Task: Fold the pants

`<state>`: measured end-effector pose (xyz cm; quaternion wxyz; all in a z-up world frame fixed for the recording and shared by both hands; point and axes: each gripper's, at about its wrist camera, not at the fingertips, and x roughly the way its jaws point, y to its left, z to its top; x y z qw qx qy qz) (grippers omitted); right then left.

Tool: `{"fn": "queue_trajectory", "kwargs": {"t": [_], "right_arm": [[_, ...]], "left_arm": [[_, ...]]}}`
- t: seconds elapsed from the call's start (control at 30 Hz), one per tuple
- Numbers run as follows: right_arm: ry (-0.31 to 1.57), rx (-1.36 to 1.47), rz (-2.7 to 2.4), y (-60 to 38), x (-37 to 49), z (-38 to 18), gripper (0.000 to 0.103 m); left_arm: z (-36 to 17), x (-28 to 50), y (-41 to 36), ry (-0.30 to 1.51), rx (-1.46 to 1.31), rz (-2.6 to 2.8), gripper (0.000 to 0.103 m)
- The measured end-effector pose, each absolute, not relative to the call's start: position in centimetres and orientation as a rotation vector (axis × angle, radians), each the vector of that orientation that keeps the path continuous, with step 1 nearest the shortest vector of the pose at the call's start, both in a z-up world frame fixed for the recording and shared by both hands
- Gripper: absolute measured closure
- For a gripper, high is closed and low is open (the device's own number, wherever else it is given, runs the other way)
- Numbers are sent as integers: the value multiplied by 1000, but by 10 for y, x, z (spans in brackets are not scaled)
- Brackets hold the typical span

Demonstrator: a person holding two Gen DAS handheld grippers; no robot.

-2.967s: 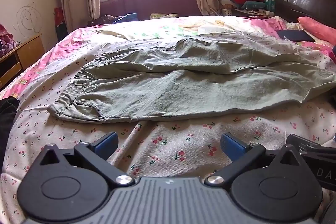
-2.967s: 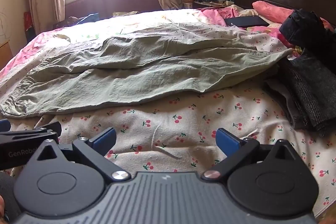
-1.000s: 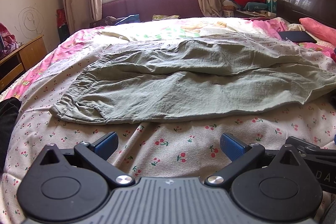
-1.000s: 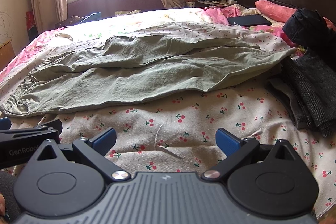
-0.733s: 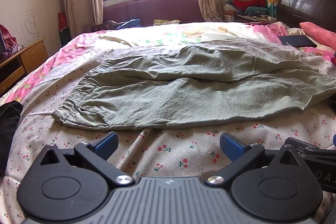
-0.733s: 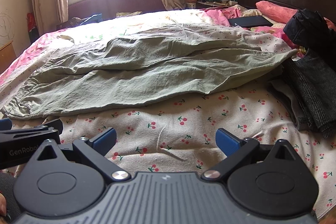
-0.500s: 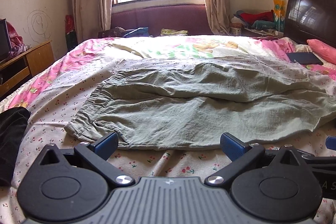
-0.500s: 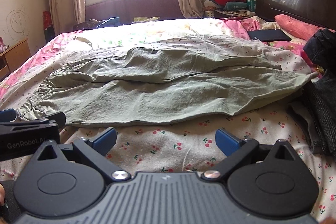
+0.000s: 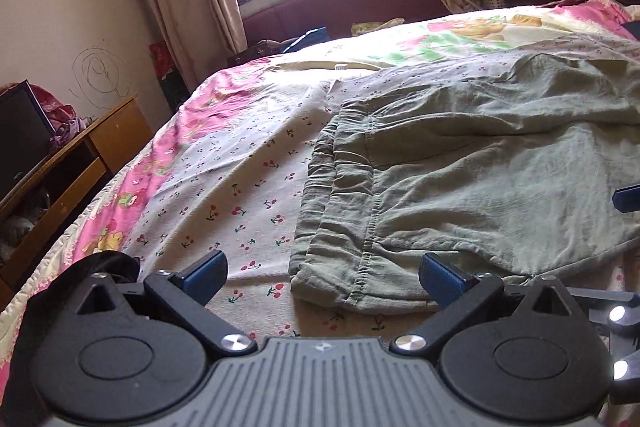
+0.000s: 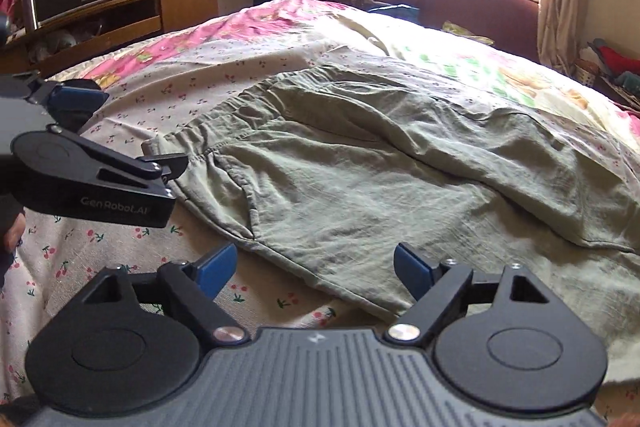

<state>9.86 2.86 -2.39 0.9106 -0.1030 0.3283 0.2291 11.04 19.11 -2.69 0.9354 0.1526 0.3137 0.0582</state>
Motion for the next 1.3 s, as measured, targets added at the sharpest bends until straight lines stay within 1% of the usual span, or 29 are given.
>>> {"fn": "queue_trajectory", "kwargs": {"t": [0.03, 0.07, 0.1, 0.13, 0.17, 0.2, 0.23, 0.27, 0.3, 0.33, 0.37, 0.43, 0.47, 0.5, 0.53, 0.57, 0.63, 0.7, 0.73, 0.77, 0.83, 1.07, 1.2, 1.27, 1.3], "right_arm": [[684, -236, 494, 37, 103, -28, 20], [694, -248, 509, 43, 106, -32, 21], [702, -259, 524, 49, 109, -35, 22], [706, -272, 536, 55, 113, -38, 24], [704, -288, 540, 59, 115, -41, 26], [699, -305, 540, 63, 117, -43, 27], [695, -323, 539, 66, 120, -45, 32], [696, -329, 546, 69, 123, -46, 40], [704, -329, 560, 71, 125, -47, 45], [714, -334, 570, 73, 128, -48, 55], [720, -339, 576, 74, 129, -47, 58], [724, -354, 584, 75, 129, -43, 59], [726, -357, 591, 75, 129, -42, 59], [727, -361, 603, 75, 128, -41, 59], [722, -373, 607, 77, 126, -41, 56], [714, -401, 597, 81, 126, -43, 52], [701, -433, 590, 89, 130, -48, 53], [711, -424, 581, 95, 135, -50, 64], [727, -400, 580, 97, 138, -50, 82], [738, -393, 570, 100, 139, -49, 88], [738, -404, 568, 105, 135, -47, 93], [779, -334, 679, 117, 105, -32, 94], [777, -352, 774, 143, 75, -35, 94], [763, -439, 777, 159, 69, -37, 90], [761, -423, 774, 158, 70, -36, 90]], "left_arm": [[-34, 116, 194, 666, 320, 102, 0], [-39, 121, 199, 689, 326, 90, 3], [-44, 125, 203, 711, 324, 78, 11], [-47, 128, 208, 719, 299, 56, 17], [-47, 128, 212, 719, 270, 33, 20], [-46, 130, 216, 723, 241, 8, 29], [-46, 132, 219, 731, 222, -14, 37], [-46, 132, 221, 739, 212, -33, 40], [-45, 133, 223, 748, 211, -60, 42], [-44, 132, 225, 751, 219, -79, 46], [-42, 132, 226, 755, 217, -96, 47], [-36, 130, 231, 752, 205, -121, 55], [-35, 130, 232, 745, 208, -129, 56], [-34, 130, 234, 733, 214, -131, 61], [-35, 130, 236, 731, 218, -131, 63], [-37, 132, 238, 738, 202, -137, 64], [-43, 137, 248, 761, 133, -144, 66], [-45, 137, 255, 764, 95, -157, 67], [-42, 135, 259, 765, 78, -165, 69], [-40, 133, 261, 765, 69, -169, 71], [-36, 127, 265, 761, 60, -175, 73], [-23, 91, 285, 792, 98, -136, 73], [-24, 65, 303, 831, 131, -70, 72], [-25, 61, 306, 849, 127, -49, 72], [-24, 59, 305, 844, 128, -40, 72]]}}
